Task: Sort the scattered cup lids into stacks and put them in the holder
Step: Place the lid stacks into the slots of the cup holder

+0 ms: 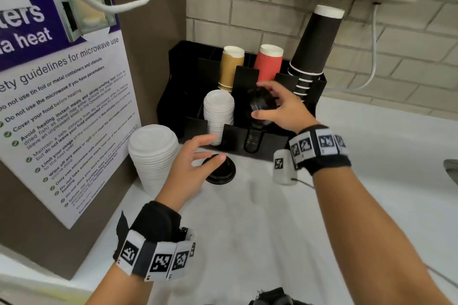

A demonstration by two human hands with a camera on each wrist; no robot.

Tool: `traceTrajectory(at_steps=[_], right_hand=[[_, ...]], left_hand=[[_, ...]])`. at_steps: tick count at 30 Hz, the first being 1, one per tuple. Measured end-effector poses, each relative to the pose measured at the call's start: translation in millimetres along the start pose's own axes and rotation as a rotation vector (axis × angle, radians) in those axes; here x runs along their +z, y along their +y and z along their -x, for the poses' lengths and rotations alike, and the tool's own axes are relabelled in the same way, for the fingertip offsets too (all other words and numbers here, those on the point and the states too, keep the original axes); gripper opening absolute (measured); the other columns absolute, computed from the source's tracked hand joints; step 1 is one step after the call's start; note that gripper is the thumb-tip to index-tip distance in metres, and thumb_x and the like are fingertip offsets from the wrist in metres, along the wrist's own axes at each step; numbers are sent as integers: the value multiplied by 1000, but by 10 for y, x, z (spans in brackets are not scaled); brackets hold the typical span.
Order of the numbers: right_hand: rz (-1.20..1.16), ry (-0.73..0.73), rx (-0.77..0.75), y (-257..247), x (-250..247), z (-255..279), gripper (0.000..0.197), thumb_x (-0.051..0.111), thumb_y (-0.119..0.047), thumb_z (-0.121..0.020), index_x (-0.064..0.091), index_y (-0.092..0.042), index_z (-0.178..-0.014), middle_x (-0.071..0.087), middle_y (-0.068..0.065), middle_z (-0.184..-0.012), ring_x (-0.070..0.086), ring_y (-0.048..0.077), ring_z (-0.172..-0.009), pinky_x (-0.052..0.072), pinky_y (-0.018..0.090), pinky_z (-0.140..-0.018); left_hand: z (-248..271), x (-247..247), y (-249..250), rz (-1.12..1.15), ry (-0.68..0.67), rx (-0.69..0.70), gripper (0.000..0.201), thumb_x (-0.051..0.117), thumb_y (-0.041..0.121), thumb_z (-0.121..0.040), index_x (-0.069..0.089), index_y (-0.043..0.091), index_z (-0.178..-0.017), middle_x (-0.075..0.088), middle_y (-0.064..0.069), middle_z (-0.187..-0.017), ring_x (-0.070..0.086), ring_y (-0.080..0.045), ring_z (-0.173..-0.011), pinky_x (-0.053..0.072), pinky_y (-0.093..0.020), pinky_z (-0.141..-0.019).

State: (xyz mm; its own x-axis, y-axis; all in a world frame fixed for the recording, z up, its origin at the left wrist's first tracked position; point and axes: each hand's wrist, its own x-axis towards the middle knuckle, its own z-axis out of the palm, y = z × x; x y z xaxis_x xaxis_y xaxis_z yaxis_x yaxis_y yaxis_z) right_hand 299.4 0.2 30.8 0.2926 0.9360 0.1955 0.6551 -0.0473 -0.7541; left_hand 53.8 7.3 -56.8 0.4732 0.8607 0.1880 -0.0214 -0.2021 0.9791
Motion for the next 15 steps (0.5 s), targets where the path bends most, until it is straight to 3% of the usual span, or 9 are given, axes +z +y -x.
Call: traceTrajectory(at_steps=[2,5,9,15], right_hand=[[254,-103,62,58,-82,-202,73,80,-23,-73,46,-36,-137,49,11,-130,47,28,-124,40,41,-107],[492,-253,118,82,-54,-366,76,76,-22,-74,41,-42,-139,40,13,-136,34,32,-131,36,43,-108],[598,-331,153,85,19,-435,79,74,-19,-75,38,-41,-141,37,13,-140,32,32,-132,37,42,-107],[716,-355,100,150,170,-342,80,71,-24,-78,30,-38,-146,30,11,-148,29,33,-133,32,44,-107]], left_hand=[[10,-50,-32,-16,-1,-25,34,72,26,-86,60,38,-115,57,17,-123,62,-6,-105,51,-17,-77],[22,-104,-43,-20,-16,-55,31,72,25,-86,61,38,-112,57,18,-120,64,-5,-101,49,-14,-74],[39,-147,-44,-33,-18,-80,31,72,25,-86,62,38,-112,57,15,-121,64,-3,-99,48,-20,-83],[42,-151,-21,-26,-13,-98,30,71,22,-87,61,37,-112,58,13,-121,63,-3,-98,48,-19,-81]])
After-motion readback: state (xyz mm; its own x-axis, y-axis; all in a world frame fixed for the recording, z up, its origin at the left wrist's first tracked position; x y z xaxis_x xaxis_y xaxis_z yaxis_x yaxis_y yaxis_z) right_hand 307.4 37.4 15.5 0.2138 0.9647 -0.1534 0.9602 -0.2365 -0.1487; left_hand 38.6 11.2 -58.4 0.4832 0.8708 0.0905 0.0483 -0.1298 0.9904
